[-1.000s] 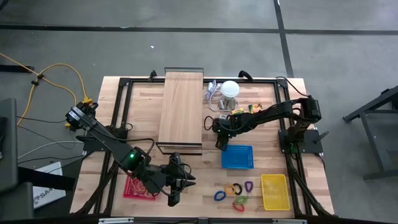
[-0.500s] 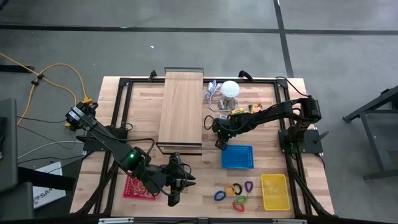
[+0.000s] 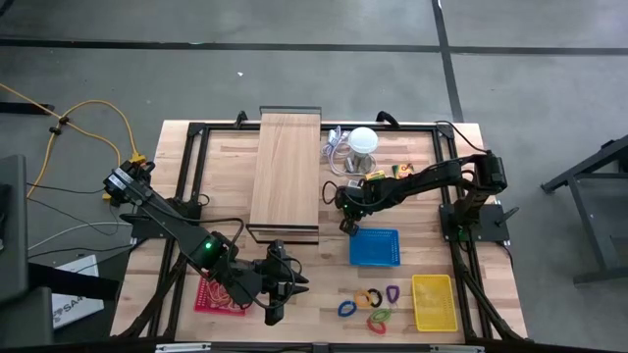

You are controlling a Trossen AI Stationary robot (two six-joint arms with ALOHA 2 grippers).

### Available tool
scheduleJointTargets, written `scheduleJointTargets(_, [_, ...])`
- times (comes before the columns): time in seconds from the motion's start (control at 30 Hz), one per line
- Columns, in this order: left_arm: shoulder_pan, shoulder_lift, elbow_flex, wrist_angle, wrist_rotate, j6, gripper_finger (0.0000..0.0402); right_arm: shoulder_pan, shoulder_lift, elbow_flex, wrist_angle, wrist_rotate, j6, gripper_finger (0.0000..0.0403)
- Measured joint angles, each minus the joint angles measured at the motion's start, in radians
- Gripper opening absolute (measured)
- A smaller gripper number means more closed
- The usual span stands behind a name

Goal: Pick & Place Office Desk Supplies
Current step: Put the bottom yellow crayon box into the blue bin

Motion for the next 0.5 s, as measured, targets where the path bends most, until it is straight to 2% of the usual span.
scheduleJointTargets(0.5, [0.000, 0.000, 0.000, 0.000, 0.000, 0.000, 0.0077, 0.000, 0.000, 0.000, 0.000, 0.000, -0.027, 0.0003])
